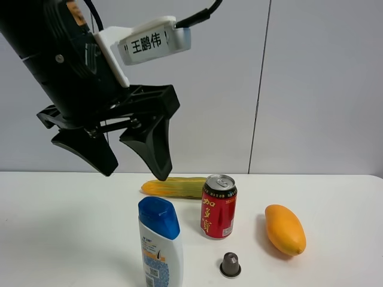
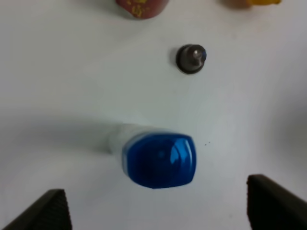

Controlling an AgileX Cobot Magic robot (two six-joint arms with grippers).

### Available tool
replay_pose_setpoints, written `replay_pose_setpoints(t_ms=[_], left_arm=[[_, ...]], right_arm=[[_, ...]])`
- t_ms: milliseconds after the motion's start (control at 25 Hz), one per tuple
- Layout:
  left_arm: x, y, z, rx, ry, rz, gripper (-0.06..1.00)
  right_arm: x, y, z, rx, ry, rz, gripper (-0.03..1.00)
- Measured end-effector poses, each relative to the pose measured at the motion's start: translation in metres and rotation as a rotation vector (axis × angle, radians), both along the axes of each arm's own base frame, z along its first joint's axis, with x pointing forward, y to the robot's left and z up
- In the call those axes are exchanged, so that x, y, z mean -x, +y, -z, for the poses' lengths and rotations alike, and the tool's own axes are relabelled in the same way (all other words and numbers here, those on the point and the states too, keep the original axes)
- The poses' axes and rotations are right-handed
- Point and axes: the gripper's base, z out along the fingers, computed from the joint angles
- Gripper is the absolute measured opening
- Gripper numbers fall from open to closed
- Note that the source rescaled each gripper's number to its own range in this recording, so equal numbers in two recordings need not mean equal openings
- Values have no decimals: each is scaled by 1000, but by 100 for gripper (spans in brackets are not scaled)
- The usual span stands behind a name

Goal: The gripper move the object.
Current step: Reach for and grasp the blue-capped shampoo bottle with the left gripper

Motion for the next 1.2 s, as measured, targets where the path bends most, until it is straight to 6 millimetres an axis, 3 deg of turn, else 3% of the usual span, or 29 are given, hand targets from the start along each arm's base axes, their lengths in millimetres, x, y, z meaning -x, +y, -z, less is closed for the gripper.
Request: replay_pose_setpoints(t_ms=[1200], left_arm=[[-10,-24,41,-84,32,10,49]], right_arm=[[0,0,0,0,0,0,100]])
